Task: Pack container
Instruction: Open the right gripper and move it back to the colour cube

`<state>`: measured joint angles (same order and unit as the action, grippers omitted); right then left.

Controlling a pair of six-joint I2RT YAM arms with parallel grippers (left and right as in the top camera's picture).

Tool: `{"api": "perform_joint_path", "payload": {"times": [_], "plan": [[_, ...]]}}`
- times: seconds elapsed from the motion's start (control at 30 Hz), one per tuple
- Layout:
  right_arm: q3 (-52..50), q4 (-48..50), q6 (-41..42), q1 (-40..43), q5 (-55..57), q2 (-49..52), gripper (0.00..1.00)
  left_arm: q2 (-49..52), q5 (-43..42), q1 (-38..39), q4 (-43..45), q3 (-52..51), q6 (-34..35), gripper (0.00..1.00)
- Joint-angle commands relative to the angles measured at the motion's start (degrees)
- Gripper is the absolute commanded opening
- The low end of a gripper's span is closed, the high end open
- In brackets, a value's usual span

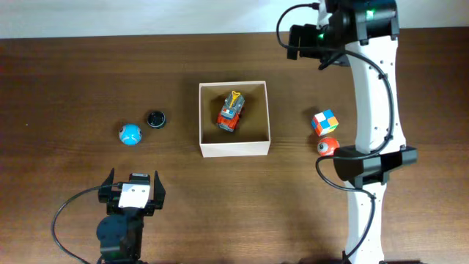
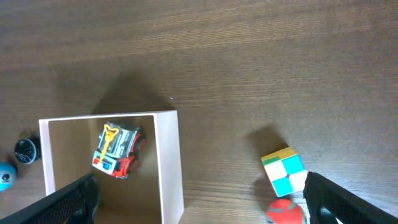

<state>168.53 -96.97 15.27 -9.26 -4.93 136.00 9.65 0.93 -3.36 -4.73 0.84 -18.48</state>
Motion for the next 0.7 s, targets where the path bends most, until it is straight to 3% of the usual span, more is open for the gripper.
{"api": "perform_joint_path", "payload": {"times": [0.0, 0.27, 0.67], "plan": [[-0.9, -0.4, -2.2, 3.0, 0.7, -2.3, 0.99, -0.3, 0.3, -0.2, 0.0, -0.3, -0.7, 0.99], [-15.2, -0.4, -6.5, 7.5, 1.5, -4.5, 0.99, -0.3, 0.3, -0.2, 0.0, -0.3, -0.7, 0.99], [-41.9, -0.4, -8.2, 10.3, 1.5, -18.4, 0.99, -0.3, 0.3, -0.2, 0.0, -0.3, -0.7, 0.99]]}}
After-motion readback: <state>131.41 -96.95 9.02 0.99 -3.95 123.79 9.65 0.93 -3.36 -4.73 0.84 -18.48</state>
